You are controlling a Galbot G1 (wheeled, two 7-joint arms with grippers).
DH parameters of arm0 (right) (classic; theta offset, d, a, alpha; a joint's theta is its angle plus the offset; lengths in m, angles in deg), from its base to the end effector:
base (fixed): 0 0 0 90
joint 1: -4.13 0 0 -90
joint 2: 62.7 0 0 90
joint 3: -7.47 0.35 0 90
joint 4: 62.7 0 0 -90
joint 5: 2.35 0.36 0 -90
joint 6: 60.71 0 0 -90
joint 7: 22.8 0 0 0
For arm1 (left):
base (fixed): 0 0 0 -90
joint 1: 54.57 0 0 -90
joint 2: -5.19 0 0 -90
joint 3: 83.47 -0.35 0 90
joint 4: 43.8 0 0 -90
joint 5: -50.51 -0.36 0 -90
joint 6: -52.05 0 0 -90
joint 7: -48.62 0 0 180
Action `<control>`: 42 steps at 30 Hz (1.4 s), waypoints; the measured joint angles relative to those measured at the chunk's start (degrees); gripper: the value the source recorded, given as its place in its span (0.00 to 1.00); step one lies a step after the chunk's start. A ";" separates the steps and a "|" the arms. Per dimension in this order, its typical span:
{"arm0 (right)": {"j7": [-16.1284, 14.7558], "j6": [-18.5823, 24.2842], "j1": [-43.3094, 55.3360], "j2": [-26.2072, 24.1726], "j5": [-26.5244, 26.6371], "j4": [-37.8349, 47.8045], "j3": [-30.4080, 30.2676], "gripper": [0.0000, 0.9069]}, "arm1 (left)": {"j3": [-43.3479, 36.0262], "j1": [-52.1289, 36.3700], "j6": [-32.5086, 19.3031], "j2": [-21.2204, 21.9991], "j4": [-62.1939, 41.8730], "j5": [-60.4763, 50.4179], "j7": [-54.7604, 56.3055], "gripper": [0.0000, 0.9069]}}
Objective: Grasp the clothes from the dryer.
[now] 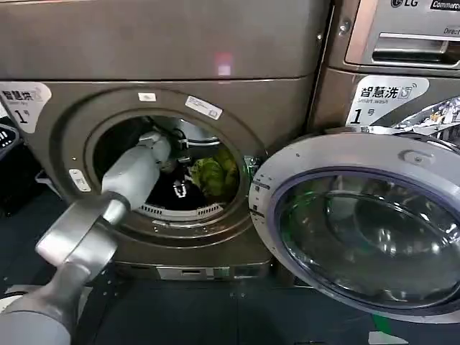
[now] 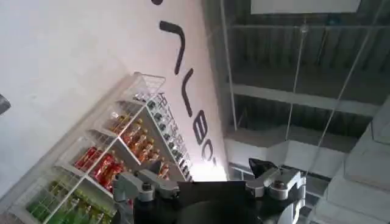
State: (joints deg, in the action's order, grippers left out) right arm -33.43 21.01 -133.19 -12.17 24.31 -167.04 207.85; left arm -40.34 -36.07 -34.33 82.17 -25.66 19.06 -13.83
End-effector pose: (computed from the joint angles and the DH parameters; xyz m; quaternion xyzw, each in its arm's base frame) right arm -0.0776 -0.4182 0.0937 0.4823 0.7709 -0.3866 0.1537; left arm 0.6813 0.0762 -0.1471 -0.4114 -0.6454 -0.5148 0.3863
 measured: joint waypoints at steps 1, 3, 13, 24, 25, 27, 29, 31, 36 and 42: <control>0.00 0.00 0.07 -0.04 -0.04 -0.06 -0.13 1.00 | -0.23 -0.02 0.21 0.01 -0.22 -0.53 0.03 1.00; 0.00 0.01 0.19 -0.15 -0.10 -0.12 -0.28 1.00 | -0.48 -0.03 0.25 0.23 -0.80 -1.65 0.24 1.00; -0.01 0.07 1.02 -0.33 -0.48 -0.37 -1.27 1.00 | -1.40 0.09 0.02 0.95 -3.04 -4.98 0.91 1.00; -0.09 0.12 1.77 -0.76 -0.83 -0.79 -2.58 1.00 | -2.16 0.57 0.07 1.19 -4.65 -5.76 1.18 1.00; -0.12 0.16 1.79 -0.69 -0.86 -0.81 -2.69 1.00 | -2.18 0.60 0.09 1.22 -4.73 -5.78 1.28 1.00; -0.16 0.19 1.88 -0.57 -0.88 -0.98 -2.88 1.00 | -2.18 0.61 0.13 1.26 -4.85 -5.78 1.48 1.00; -0.18 0.20 2.01 -0.48 -0.89 -1.13 -3.14 1.00 | -2.22 0.62 0.18 1.27 -4.94 -5.80 1.60 1.00; -0.19 0.21 2.16 -0.40 -0.93 -1.25 -3.35 1.00 | -2.28 0.64 0.21 1.26 -5.19 -5.95 1.75 1.00; -0.26 0.30 2.53 -0.16 -1.27 -1.49 -3.82 1.00 | -2.72 0.90 0.23 1.09 -5.87 -6.48 2.05 1.00; -0.30 0.36 2.84 -0.03 -1.56 -1.56 -4.17 1.00 | -2.74 1.07 0.29 1.08 -6.14 -6.55 2.18 0.19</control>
State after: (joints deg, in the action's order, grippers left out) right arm -33.73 21.37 -130.35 -12.21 22.75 -168.60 203.68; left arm -43.08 -35.00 -34.04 83.25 -31.80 12.51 -11.65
